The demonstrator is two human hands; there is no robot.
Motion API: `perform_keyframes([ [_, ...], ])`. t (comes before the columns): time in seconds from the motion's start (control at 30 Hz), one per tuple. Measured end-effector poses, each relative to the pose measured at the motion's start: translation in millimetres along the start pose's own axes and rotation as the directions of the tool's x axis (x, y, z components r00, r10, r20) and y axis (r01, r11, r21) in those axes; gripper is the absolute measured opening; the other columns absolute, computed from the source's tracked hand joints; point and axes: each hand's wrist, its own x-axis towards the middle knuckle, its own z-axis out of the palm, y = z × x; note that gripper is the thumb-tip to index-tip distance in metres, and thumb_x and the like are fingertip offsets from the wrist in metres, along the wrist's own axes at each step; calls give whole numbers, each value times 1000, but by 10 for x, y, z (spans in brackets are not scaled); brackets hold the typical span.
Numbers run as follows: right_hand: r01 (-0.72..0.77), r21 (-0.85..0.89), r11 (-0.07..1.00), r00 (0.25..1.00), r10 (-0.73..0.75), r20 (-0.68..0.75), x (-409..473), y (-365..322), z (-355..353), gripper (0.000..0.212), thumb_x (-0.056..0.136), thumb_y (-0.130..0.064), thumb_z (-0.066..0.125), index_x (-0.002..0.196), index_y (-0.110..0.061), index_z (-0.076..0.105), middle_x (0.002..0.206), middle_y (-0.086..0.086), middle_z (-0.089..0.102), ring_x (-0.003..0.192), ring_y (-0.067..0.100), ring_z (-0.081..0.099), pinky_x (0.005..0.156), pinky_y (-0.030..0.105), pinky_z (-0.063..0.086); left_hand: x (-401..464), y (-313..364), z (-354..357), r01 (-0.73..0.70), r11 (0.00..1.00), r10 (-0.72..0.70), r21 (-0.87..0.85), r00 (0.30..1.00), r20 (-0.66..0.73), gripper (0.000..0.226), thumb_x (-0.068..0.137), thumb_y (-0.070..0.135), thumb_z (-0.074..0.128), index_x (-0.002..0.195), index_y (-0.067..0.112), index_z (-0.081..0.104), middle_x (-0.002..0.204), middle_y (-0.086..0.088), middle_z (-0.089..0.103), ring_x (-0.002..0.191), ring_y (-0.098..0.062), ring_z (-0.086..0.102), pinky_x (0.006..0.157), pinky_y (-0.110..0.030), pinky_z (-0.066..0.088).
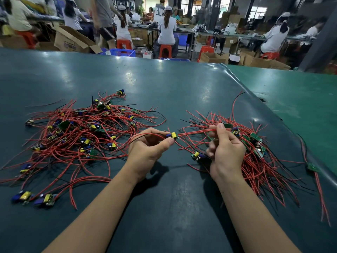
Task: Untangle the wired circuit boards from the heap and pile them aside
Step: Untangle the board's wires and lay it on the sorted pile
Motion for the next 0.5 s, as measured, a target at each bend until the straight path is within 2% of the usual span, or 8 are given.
perform_keyframes([
  [0.1, -30, 13, 999, 1000, 30, -5, 8, -25, -8, 34, 100, -21, 54, 68, -11, 60, 50, -7, 49, 40, 6, 37, 34, 16, 28, 7, 21, -11, 2, 1000, -2, -10, 1000, -22, 10, 69, 11, 83, 74, 16, 75, 71, -12, 65, 50, -13, 41, 46, -22, 31],
  [0.23, -28, 0, 1000, 999, 28, -18, -4, -21, 27, 42, 101, -16, 50, 60, -13, 42, 40, -7, 34, 34, 8, 31, 34, 17, 26, -1, 1, -8, 20, 998, -19, -53, 1000, 21, 11, 65, 11, 83, 69, 16, 74, 68, -5, 69, 45, -7, 43, 43, -19, 32],
  [0.3, -31, 12, 999, 999, 31, -25, 18, -34, 4, 42, 101, -18, 52, 60, -12, 46, 42, -6, 36, 34, 8, 30, 35, 17, 26, -10, -13, -4, 17, 999, -15, -32, 999, 42, 7, 67, 14, 79, 73, 19, 77, 69, -4, 70, 46, -7, 43, 44, -19, 32],
  [0.4, -10, -7, 1000, 1000, 9, -9, 22, -45, -43, 37, 100, -25, 56, 66, -10, 62, 50, -5, 49, 38, 7, 35, 35, 17, 27, 17, -7, -23, 15, 998, -14, -54, 1000, 17, 7, 68, 17, 77, 74, 20, 77, 70, -3, 69, 46, -5, 46, 45, -17, 34],
  [0.5, 10, -9, 1000, 1000, -10, -11, 15, -32, -23, 40, 100, -23, 55, 62, -12, 59, 45, -6, 46, 36, 7, 34, 35, 17, 26, 39, -9, -51, 8, 997, -7, -75, 1000, 15, 10, 65, 19, 80, 74, 21, 77, 71, -2, 70, 48, -4, 50, 45, -16, 35],
])
